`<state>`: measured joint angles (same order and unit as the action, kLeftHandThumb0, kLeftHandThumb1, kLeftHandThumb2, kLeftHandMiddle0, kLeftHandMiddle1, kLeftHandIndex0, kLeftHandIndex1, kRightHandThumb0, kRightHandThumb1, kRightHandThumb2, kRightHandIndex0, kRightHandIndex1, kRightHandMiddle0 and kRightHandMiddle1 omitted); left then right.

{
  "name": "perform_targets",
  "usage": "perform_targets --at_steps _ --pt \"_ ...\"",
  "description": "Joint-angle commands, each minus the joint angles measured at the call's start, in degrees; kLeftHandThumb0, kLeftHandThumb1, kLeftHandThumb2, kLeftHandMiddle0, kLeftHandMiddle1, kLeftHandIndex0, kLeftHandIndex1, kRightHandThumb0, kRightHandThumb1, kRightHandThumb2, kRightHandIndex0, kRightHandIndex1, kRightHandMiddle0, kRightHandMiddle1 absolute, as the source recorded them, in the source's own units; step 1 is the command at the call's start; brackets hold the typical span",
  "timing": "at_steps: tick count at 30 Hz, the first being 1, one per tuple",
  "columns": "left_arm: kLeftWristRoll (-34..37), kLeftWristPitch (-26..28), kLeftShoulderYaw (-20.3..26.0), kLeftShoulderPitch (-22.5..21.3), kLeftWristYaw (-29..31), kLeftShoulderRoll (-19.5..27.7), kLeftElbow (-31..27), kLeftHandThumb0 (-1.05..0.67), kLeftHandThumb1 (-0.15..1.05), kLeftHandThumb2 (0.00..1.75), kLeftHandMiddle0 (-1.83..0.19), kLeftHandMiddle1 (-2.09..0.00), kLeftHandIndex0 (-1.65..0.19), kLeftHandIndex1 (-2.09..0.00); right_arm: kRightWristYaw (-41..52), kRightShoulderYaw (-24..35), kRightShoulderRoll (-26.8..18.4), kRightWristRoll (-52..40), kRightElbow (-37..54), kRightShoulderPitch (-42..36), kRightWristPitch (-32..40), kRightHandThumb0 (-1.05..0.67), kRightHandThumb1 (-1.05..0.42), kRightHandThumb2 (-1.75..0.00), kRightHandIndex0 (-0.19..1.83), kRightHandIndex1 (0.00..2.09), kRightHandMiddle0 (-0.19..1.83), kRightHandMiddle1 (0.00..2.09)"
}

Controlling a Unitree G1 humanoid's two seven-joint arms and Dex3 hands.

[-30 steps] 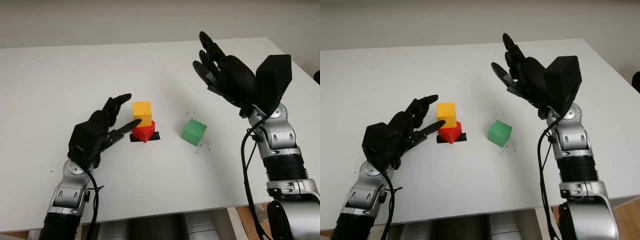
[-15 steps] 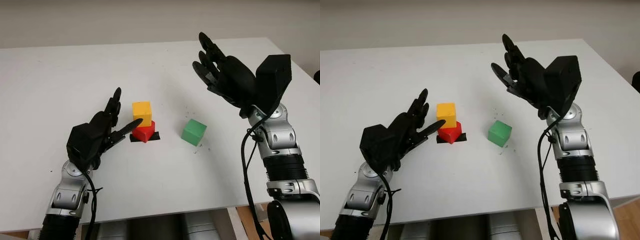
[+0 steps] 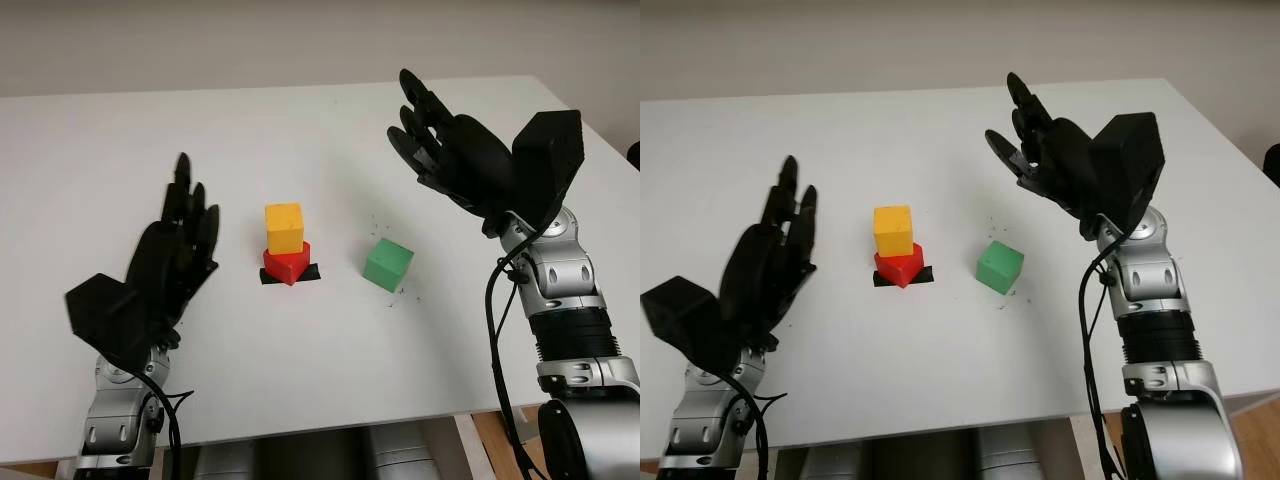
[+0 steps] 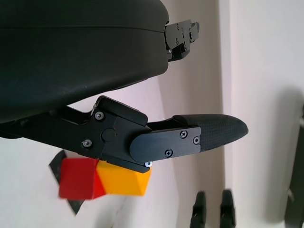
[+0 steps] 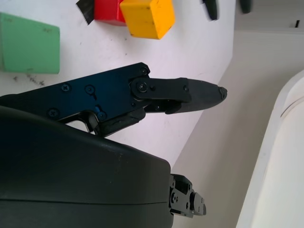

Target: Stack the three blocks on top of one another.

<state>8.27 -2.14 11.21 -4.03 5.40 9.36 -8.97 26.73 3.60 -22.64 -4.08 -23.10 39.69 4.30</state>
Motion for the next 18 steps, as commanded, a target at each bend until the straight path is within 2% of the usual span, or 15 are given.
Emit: perform_targets --at_steps 1,8,13,18 --pt "0.63 -0.61 2.36 0.78 -1.58 -0.19 -2.32 -0.82 1.05 0.58 0.19 -0.05 0.18 -0.01 0.67 -0.28 -1.71 1.01 -2.14 2.8 -3.77 -0.67 -1.05 -0.3 -0.16 0.03 -0.16 0.05" --pt "2.87 0.53 7.87 1.31 -3.65 1.03 -3.56 -0.77 1.05 0.53 0.19 0.0 0.19 -0.01 9.48 -1.3 -5.99 1.47 -10.15 9.11 -9.13 -0.58 -0.99 -0.07 -0.11 0.06 -0.15 0.06" --pt "2.15 0.51 8.65 2.1 -2.99 2.47 -2.81 -0.77 1.05 0.51 0.19 0.0 0.19 0.0 12.01 -4.2 -9.26 6.01 -12.21 12.31 -14.47 -0.53 -0.88 -0.03 0.11 0.16 0.05 0.15" --pt "2.05 0.83 8.62 2.03 -2.59 3.1 -2.61 -0.76 1.05 0.51 0.19 0.0 0.19 0.0 14.23 -7.56 -12.03 10.64 -14.14 14.25 -23.07 -0.54 -0.82 -0.03 0.21 0.19 0.18 0.19"
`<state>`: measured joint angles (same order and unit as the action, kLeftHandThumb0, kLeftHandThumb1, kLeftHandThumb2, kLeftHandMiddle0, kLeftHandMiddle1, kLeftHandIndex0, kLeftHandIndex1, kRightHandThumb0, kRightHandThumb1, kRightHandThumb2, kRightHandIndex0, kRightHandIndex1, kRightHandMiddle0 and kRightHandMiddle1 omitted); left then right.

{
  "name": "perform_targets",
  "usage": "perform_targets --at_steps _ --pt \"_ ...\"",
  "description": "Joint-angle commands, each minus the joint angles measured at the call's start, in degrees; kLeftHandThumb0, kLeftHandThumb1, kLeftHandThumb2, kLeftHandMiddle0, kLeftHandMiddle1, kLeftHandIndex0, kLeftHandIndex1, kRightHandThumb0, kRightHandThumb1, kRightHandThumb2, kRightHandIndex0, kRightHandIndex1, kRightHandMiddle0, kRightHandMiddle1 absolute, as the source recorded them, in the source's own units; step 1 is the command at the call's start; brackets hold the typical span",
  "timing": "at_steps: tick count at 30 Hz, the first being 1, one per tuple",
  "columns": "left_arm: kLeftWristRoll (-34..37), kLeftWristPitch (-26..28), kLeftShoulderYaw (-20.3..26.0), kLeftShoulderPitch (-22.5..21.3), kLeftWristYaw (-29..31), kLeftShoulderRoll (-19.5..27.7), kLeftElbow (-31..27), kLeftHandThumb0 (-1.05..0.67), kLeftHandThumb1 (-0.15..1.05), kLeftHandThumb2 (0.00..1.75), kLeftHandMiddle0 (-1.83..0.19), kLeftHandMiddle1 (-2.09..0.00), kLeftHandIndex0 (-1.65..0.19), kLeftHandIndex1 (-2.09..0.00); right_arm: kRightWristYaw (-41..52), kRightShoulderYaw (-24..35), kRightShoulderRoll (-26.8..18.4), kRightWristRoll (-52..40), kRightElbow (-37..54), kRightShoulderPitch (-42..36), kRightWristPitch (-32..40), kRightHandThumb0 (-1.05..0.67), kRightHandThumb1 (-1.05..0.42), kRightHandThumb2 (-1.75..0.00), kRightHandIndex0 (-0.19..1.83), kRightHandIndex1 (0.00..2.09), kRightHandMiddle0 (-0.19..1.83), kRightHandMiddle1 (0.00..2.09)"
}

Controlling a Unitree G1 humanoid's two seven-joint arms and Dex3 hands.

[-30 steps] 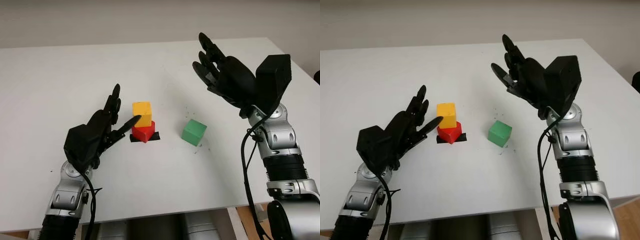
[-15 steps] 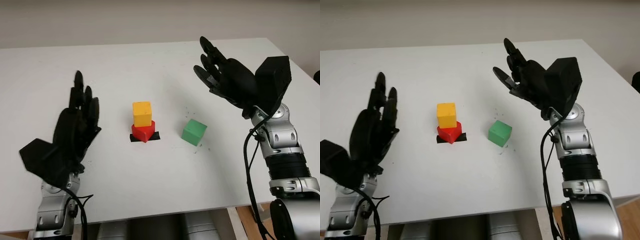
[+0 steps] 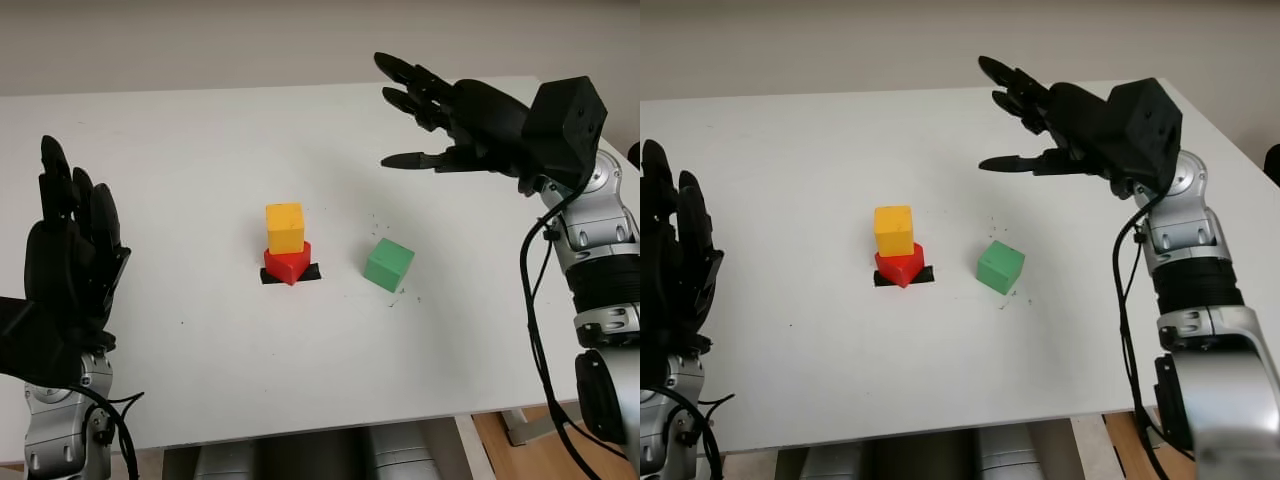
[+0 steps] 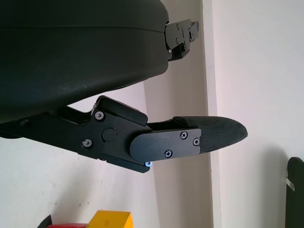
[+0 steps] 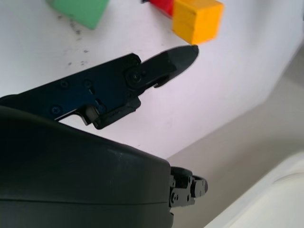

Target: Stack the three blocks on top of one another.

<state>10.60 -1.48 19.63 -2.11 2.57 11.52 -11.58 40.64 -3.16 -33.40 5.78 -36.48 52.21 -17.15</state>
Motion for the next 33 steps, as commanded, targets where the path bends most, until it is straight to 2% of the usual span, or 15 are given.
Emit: perform_targets --at_steps 1,4,11,16,25,33 --pt "-0.34 0.27 0.12 -0.03 0.31 1.03 0.04 -0.76 1.05 0.51 0.19 0.0 0.19 0.0 0.28 -1.89 -2.17 2.66 -0.25 1.85 -3.52 -0.56 -0.81 -0.04 0.24 0.2 0.21 0.2" --pt "-0.5 0.54 -0.07 -0.52 0.28 1.14 0.13 -0.75 1.05 0.52 0.19 0.0 0.19 0.0 0.72 -5.39 -5.06 8.54 1.2 2.29 -9.16 -0.58 -0.79 -0.05 0.31 0.18 0.3 0.15" --pt "-0.48 1.76 -0.52 -1.28 -0.13 1.15 -0.33 -0.75 1.05 0.52 0.19 0.0 0.19 0.0 -1.59 -10.19 -9.77 19.08 4.84 2.05 -18.66 -0.63 -0.79 -0.06 0.32 0.13 0.33 0.1" --pt "-0.97 2.03 -0.78 -1.44 -0.44 1.26 -0.33 -0.76 1.05 0.53 0.19 0.0 0.19 0.0 -3.1 -11.41 -11.42 21.33 5.71 1.18 -24.71 -0.67 -0.78 -0.05 0.36 0.12 0.39 0.09" --pt "-2.06 2.77 -1.39 -1.6 -0.89 1.14 -0.15 -0.76 1.05 0.54 0.19 0.0 0.19 0.0 -5.89 -12.02 -12.93 23.65 5.65 -0.6 -30.24 -0.6 -0.78 -0.06 0.32 0.07 0.39 0.07" --pt "-3.26 2.83 -1.75 -1.52 -1.32 1.0 0.03 -0.78 1.05 0.55 0.19 0.0 0.19 0.0 -15.98 -12.81 -11.63 27.57 0.75 -2.37 -36.05 -0.63 -0.8 -0.06 0.3 0.05 0.44 0.08"
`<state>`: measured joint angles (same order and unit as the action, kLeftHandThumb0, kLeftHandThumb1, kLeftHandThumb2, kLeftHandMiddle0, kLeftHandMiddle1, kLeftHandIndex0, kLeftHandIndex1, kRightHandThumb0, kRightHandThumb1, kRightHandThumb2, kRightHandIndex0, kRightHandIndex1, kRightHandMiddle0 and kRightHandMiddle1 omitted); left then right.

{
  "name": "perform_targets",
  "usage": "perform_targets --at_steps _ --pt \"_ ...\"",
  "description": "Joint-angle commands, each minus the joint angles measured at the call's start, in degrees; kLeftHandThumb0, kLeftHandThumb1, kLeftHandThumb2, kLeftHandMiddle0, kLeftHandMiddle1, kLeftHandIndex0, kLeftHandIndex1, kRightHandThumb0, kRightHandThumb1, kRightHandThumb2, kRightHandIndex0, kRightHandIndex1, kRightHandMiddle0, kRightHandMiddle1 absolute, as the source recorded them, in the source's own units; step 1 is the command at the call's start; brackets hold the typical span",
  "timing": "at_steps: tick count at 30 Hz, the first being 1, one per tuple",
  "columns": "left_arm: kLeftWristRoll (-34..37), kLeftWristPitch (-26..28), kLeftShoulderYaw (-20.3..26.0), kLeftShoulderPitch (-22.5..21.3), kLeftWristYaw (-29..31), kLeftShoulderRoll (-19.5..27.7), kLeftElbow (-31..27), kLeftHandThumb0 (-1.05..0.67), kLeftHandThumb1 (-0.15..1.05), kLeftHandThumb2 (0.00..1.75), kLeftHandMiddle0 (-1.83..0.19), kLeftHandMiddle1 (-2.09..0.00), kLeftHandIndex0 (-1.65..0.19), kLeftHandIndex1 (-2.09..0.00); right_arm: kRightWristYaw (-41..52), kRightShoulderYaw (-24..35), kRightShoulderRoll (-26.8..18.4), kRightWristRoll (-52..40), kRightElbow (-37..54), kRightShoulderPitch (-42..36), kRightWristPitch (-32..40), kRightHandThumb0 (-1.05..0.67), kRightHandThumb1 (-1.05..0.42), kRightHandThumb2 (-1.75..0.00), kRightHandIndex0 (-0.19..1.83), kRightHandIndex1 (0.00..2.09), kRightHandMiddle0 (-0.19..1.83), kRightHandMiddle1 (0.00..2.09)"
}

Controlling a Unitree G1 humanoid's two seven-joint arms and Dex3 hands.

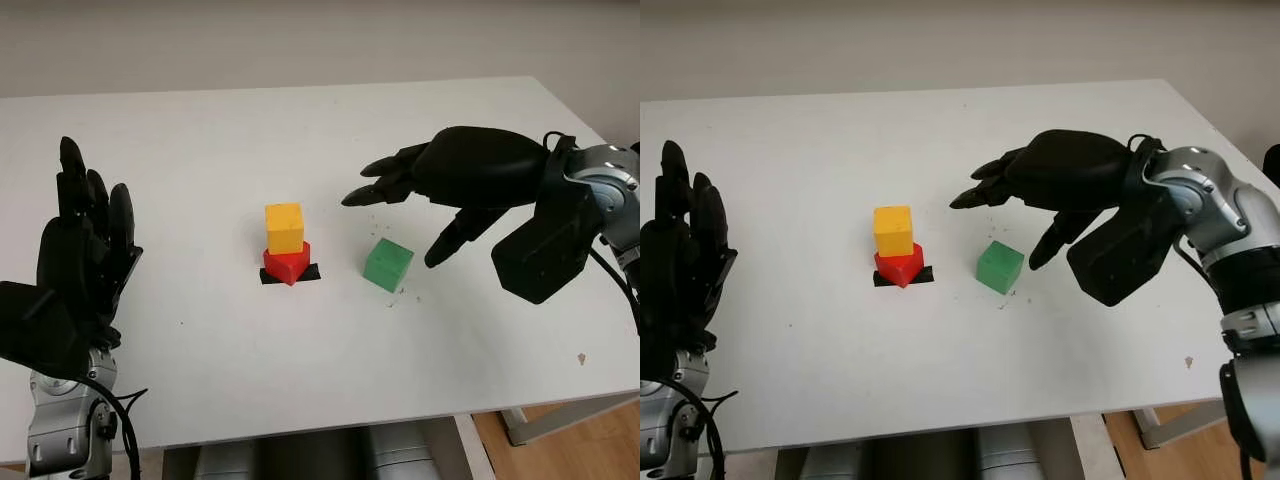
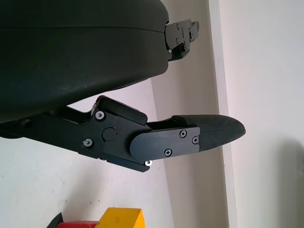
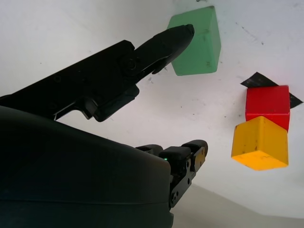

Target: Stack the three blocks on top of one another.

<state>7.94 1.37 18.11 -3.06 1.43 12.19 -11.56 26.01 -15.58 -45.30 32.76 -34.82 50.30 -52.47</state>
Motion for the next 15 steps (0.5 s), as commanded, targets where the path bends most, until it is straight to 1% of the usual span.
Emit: perform_targets --at_steps 1,9,15 --pt "-0.73 0.03 -0.26 -0.46 -0.28 0.33 -0.08 -0.77 1.05 0.55 0.19 0.0 0.19 0.0 -2.73 -0.62 0.5 1.21 -1.76 -0.58 -1.11 -0.63 -0.81 -0.06 0.28 0.04 0.44 0.08" --pt "-1.27 -0.17 -0.22 0.14 -0.48 0.16 -0.46 -0.77 1.05 0.55 0.19 0.0 0.19 0.0 -11.84 -3.25 1.34 6.71 -7.82 -0.3 -2.24 -0.67 -0.87 -0.07 0.22 0.02 0.43 0.08" --pt "-1.54 -0.5 -0.05 0.43 -0.47 0.24 -0.36 -0.78 1.05 0.55 0.19 0.0 0.19 0.0 -13.72 -5.13 1.24 8.06 -10.1 -0.19 -1.8 -0.65 -0.88 -0.06 0.2 0.03 0.42 0.07"
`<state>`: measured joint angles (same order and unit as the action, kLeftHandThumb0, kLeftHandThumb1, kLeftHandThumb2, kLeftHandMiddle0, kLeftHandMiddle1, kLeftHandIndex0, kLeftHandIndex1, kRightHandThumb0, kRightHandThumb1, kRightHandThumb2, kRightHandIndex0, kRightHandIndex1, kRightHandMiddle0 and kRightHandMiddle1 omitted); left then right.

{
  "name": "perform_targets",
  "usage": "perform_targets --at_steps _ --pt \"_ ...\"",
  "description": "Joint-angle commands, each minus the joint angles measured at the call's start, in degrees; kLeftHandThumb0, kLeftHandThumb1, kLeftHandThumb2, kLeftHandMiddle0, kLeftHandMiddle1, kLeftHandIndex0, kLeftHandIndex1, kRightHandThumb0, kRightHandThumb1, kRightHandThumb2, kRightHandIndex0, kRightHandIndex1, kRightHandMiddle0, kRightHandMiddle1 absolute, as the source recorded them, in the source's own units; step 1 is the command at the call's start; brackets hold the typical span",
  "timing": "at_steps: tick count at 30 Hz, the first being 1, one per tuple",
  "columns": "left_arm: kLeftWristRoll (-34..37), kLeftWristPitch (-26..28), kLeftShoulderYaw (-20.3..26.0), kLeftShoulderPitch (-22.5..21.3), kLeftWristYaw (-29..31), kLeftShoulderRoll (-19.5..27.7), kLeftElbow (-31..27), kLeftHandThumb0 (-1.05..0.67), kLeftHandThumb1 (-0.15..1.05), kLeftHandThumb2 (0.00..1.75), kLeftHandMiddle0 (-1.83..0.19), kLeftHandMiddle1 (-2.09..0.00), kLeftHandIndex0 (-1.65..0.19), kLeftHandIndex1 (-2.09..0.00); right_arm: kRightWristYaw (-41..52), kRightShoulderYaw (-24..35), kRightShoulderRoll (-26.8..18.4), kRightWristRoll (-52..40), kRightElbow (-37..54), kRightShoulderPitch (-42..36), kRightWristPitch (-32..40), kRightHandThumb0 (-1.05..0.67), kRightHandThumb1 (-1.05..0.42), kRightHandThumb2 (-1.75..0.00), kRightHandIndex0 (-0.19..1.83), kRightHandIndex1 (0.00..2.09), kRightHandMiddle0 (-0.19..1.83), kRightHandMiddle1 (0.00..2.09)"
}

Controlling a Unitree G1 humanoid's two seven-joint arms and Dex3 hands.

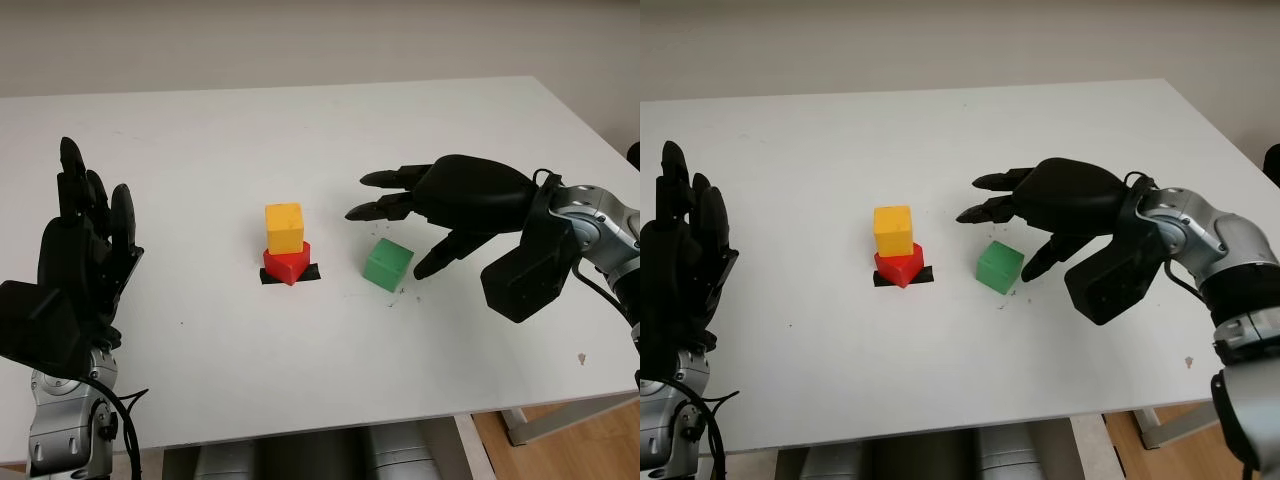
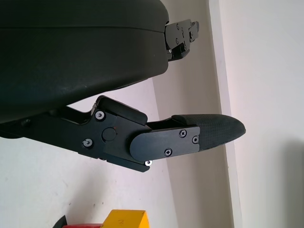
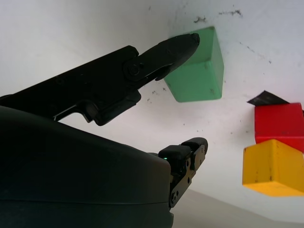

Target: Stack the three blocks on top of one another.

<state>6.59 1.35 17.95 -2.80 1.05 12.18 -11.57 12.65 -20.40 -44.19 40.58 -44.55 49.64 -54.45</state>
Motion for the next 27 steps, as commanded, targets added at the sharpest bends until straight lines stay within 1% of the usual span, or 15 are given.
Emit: perform_targets --at_steps 1,9,12,22,27 --pt "-0.18 -0.55 0.13 0.2 -0.08 0.21 -0.32 -0.78 1.05 0.55 0.19 0.0 0.19 0.0 -0.16 -0.57 0.02 0.3 -0.43 0.45 0.4 -0.65 -0.89 -0.06 0.2 0.03 0.41 0.07" --pt "-0.68 -0.43 -0.18 0.33 0.1 0.34 -0.53 -0.78 1.05 0.56 0.19 0.0 0.19 0.0 -0.77 -1.68 -0.29 0.78 -1.44 0.31 0.74 -0.64 -0.88 -0.05 0.2 0.04 0.42 0.07" --pt "-1.12 -1.24 -0.33 0.18 0.03 0.23 -0.01 -0.77 1.05 0.56 0.19 0.0 0.19 0.0 -1.26 -2.29 -0.26 1.32 -2.16 0.58 0.51 -0.63 -0.89 -0.06 0.19 0.04 0.42 0.07" --pt "-1.07 -0.59 -0.61 0.45 -0.08 0.03 -0.33 -0.77 1.05 0.56 0.19 0.0 0.19 0.0 -4.69 -3.57 0.66 2.66 -4.56 1.03 0.12 -0.56 -0.88 -0.05 0.22 0.06 0.47 0.11" --pt "-0.87 -0.13 -0.84 0.66 -0.15 -0.14 -0.66 -0.77 1.05 0.57 0.19 0.0 0.19 0.0 -7.98 -4.89 1.08 5.03 -4.94 1.34 0.72 -0.55 -0.88 -0.05 0.25 0.07 0.5 0.13"
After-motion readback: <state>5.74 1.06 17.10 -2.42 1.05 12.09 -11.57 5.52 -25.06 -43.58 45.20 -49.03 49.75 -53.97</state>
